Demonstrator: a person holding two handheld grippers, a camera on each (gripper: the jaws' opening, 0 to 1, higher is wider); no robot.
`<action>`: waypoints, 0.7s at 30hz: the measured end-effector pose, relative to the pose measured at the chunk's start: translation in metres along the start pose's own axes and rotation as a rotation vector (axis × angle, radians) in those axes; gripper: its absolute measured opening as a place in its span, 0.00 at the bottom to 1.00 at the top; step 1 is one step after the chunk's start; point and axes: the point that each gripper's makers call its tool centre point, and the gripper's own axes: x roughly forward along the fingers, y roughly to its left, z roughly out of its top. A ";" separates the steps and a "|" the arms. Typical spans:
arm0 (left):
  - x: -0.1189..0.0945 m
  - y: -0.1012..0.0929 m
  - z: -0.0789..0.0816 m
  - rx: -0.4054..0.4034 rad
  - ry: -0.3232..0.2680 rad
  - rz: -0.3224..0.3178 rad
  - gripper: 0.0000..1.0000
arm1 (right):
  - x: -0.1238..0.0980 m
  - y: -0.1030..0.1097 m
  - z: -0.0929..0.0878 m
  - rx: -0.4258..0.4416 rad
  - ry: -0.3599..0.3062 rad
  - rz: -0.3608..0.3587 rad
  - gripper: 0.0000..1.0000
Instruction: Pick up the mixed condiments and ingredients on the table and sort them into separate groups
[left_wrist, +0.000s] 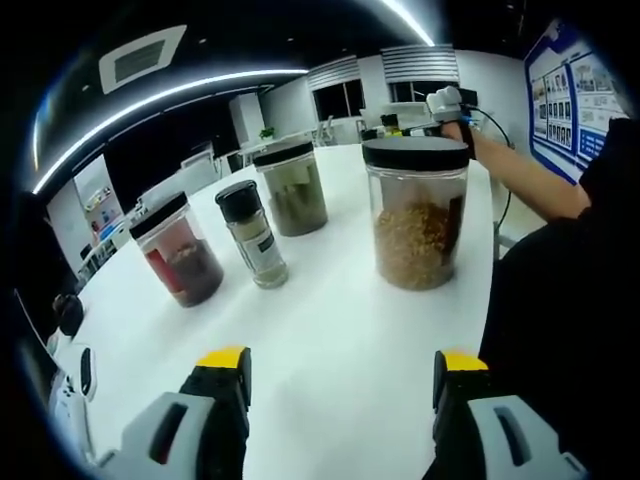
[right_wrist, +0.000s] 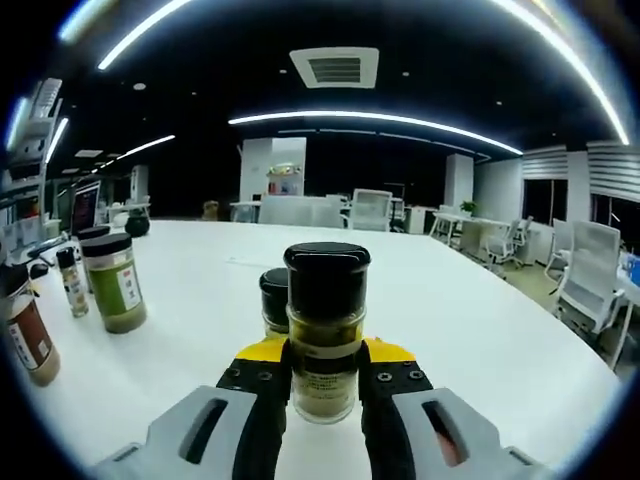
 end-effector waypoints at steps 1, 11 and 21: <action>0.000 0.000 -0.001 0.000 0.002 0.000 0.74 | 0.001 -0.001 -0.001 0.001 0.000 0.000 0.28; 0.002 -0.005 0.002 0.016 -0.003 -0.009 0.73 | 0.011 -0.007 -0.006 0.000 -0.012 -0.012 0.28; 0.003 -0.006 0.001 0.015 -0.001 -0.014 0.73 | 0.027 -0.018 -0.009 0.044 -0.018 -0.017 0.28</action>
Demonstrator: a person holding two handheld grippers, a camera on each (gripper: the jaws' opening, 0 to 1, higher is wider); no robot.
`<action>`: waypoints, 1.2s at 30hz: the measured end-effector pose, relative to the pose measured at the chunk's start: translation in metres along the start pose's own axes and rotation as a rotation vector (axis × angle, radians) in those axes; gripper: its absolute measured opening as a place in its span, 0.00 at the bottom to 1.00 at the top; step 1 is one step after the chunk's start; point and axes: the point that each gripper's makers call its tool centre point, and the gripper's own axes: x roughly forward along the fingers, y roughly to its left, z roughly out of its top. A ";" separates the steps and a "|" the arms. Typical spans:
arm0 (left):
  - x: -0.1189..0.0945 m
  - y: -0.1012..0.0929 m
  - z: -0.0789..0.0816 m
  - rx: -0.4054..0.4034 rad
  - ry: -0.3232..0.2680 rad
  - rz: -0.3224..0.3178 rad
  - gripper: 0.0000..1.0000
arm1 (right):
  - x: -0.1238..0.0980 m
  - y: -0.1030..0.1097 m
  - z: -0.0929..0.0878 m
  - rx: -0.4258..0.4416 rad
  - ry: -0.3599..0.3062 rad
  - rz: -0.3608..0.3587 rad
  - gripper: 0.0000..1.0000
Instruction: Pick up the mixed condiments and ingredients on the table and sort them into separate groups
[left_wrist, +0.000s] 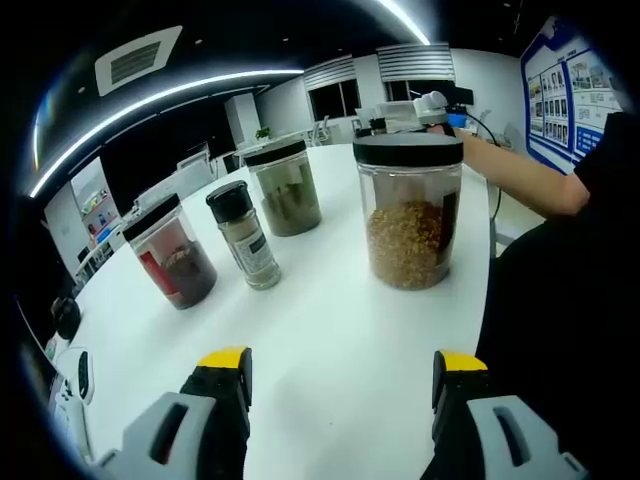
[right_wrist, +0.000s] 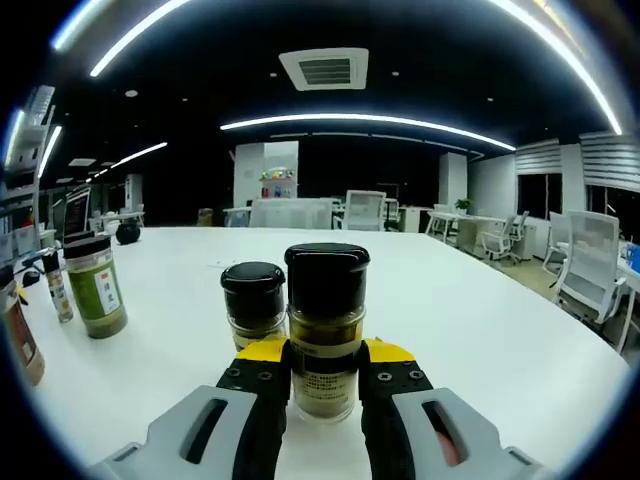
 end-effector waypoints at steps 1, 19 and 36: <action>0.000 0.000 0.000 0.001 0.003 -0.001 0.73 | 0.002 0.001 0.000 -0.005 0.001 0.000 0.28; 0.000 -0.005 0.002 0.024 0.003 -0.011 0.73 | 0.015 -0.002 -0.011 0.036 0.011 -0.007 0.28; 0.000 -0.008 0.003 0.027 0.006 -0.019 0.73 | 0.016 0.001 -0.014 -0.007 0.002 0.007 0.27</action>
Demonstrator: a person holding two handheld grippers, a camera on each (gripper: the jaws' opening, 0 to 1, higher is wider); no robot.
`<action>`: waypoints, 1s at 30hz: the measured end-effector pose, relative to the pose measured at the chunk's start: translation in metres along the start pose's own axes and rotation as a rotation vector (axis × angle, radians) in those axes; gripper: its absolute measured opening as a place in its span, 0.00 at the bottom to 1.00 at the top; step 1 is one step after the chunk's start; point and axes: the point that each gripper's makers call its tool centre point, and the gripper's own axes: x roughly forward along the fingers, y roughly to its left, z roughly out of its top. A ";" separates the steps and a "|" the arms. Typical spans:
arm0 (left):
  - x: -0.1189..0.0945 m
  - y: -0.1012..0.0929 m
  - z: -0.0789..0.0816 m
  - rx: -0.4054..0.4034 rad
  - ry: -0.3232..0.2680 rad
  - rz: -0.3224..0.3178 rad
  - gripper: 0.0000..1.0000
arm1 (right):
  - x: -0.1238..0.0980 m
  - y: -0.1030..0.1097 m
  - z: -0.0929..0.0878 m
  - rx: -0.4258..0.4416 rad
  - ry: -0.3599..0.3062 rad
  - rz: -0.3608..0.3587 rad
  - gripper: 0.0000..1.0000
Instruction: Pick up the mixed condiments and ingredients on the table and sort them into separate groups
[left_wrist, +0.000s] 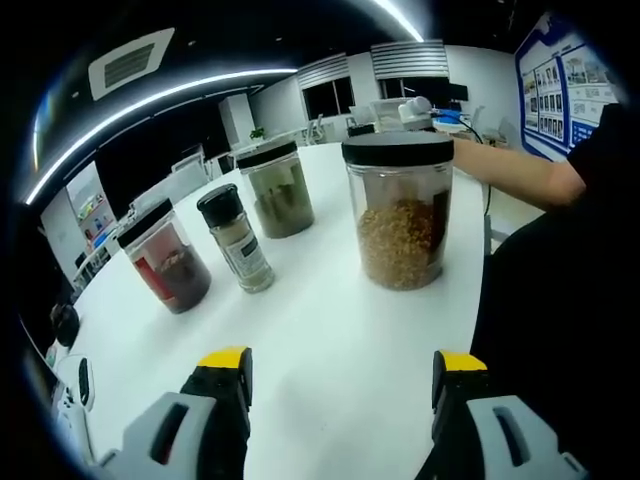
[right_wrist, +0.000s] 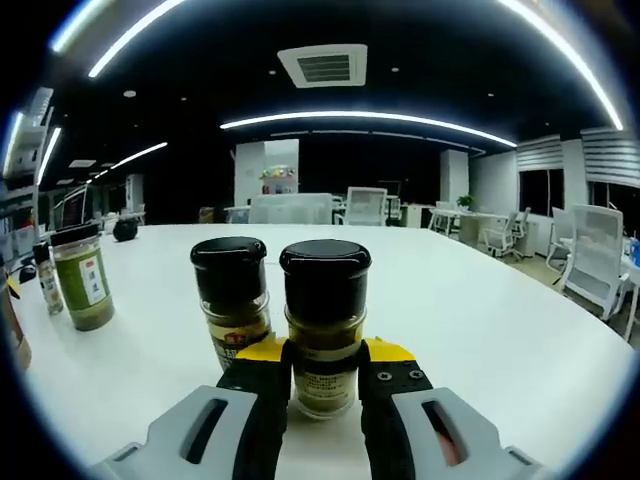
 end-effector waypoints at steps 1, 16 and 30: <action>0.000 -0.001 0.000 0.004 -0.001 -0.002 0.73 | 0.000 0.000 0.000 -0.001 0.000 -0.001 0.27; 0.003 -0.003 -0.003 0.012 0.010 -0.014 0.73 | 0.001 0.000 -0.003 -0.029 -0.009 0.007 0.28; 0.004 -0.005 -0.005 0.016 0.014 -0.021 0.73 | 0.000 0.001 -0.013 -0.084 0.062 -0.006 0.30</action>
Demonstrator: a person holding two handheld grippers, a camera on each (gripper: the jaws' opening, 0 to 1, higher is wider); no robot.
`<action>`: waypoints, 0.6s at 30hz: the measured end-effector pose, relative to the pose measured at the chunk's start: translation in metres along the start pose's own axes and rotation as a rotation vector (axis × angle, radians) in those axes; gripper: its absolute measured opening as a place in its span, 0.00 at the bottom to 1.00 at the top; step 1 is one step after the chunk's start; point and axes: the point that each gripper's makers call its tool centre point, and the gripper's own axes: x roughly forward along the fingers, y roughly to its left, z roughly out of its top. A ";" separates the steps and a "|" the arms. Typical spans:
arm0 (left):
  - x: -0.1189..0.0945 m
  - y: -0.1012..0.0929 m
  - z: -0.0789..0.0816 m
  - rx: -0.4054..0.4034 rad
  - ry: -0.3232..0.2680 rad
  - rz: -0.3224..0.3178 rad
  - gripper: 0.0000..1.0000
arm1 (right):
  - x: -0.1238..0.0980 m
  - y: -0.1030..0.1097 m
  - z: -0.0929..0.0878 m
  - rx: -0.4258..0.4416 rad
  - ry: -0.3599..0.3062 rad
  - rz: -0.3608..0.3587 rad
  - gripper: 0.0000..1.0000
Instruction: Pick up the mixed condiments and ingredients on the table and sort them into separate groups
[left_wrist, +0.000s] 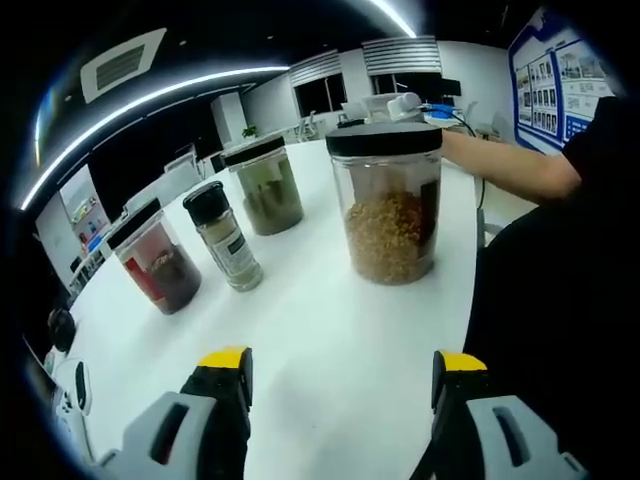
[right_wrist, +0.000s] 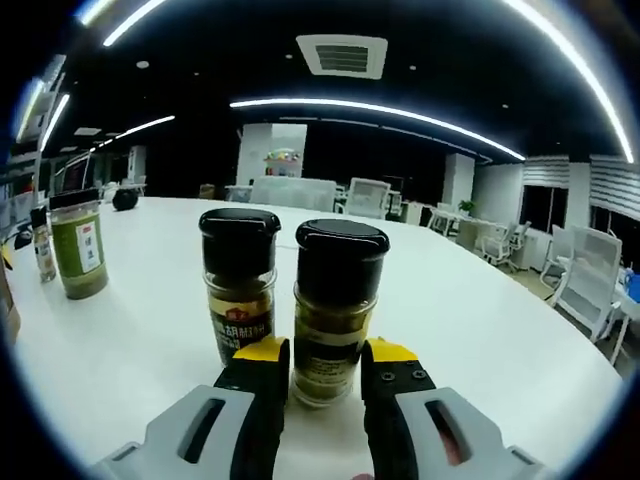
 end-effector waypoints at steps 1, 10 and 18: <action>0.000 0.000 0.000 0.000 -0.002 0.000 0.73 | -0.001 0.000 0.000 0.013 0.000 0.006 0.30; 0.002 -0.003 0.000 0.000 0.003 -0.011 0.73 | -0.010 0.004 -0.003 0.033 0.023 0.032 0.33; 0.001 -0.007 0.004 0.005 -0.008 -0.024 0.72 | -0.022 0.007 -0.011 0.031 0.061 0.048 0.32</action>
